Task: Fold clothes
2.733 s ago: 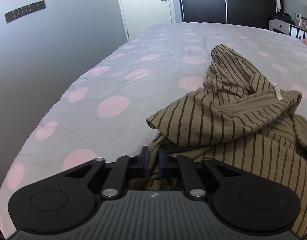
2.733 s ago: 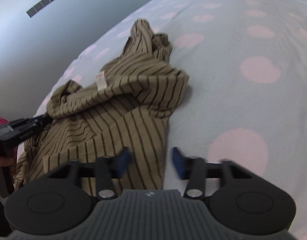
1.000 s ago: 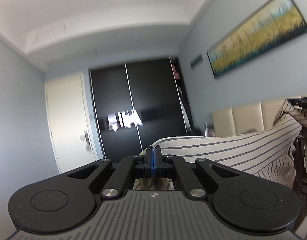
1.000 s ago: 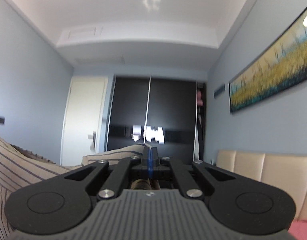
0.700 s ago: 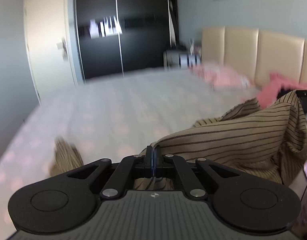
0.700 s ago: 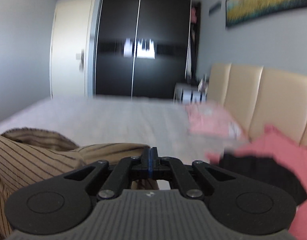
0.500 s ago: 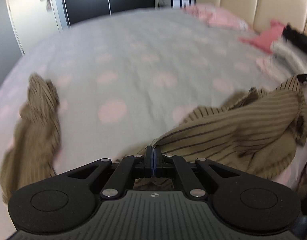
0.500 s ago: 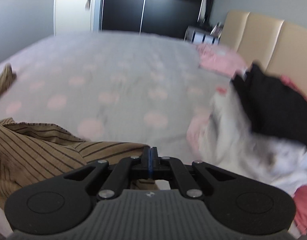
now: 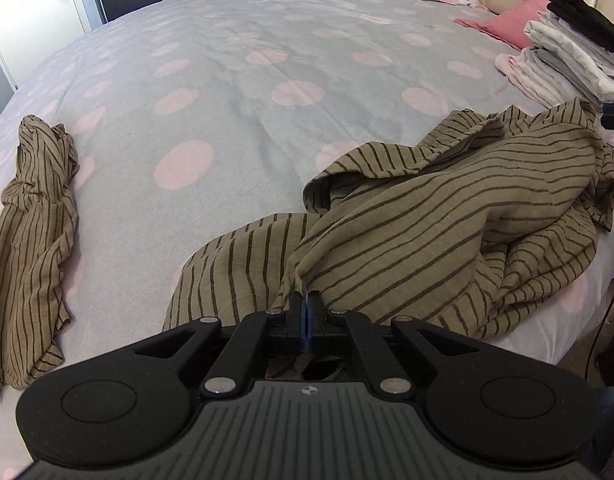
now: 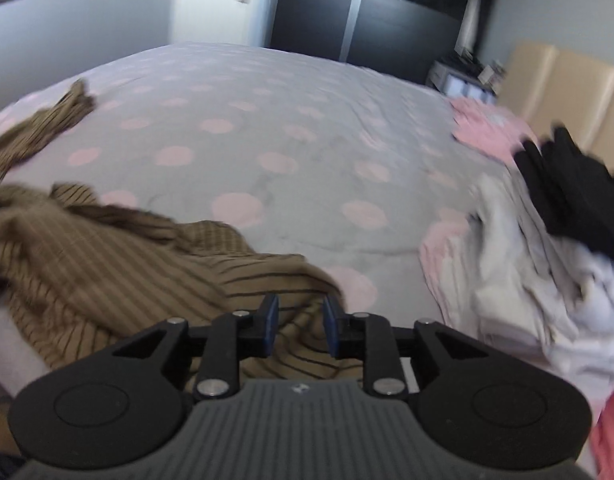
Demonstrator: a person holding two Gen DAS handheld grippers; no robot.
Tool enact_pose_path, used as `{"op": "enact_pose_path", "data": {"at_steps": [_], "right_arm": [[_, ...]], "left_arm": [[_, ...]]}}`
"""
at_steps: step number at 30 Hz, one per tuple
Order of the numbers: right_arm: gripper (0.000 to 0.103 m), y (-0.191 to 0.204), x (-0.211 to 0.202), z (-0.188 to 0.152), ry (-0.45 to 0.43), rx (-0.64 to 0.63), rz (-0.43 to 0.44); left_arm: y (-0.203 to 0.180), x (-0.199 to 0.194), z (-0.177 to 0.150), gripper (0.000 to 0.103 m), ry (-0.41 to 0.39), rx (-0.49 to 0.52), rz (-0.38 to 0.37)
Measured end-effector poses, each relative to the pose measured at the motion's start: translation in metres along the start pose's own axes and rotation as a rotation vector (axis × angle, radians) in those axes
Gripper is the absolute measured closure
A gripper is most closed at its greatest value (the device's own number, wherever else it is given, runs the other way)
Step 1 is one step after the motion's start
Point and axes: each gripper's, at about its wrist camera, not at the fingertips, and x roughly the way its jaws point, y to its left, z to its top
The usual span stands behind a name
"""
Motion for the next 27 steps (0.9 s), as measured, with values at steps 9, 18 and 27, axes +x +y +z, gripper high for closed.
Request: {"op": "enact_pose_path", "data": {"at_steps": [9,18,27], "right_arm": [[0.101,0.029,0.026,-0.004,0.066,-0.143,0.009],[0.101,-0.008,0.004,-0.004,0.183,-0.048,-0.037],[0.101,-0.017,0.026,-0.036,0.36,0.003,-0.047]], "left_arm": [[0.002,-0.004,-0.006,0.103,-0.032,-0.023,-0.009],[-0.016,-0.028,-0.009,0.103,-0.066,0.11,-0.211],[-0.042,-0.027,-0.019,0.085,-0.01,0.234,-0.287]]}}
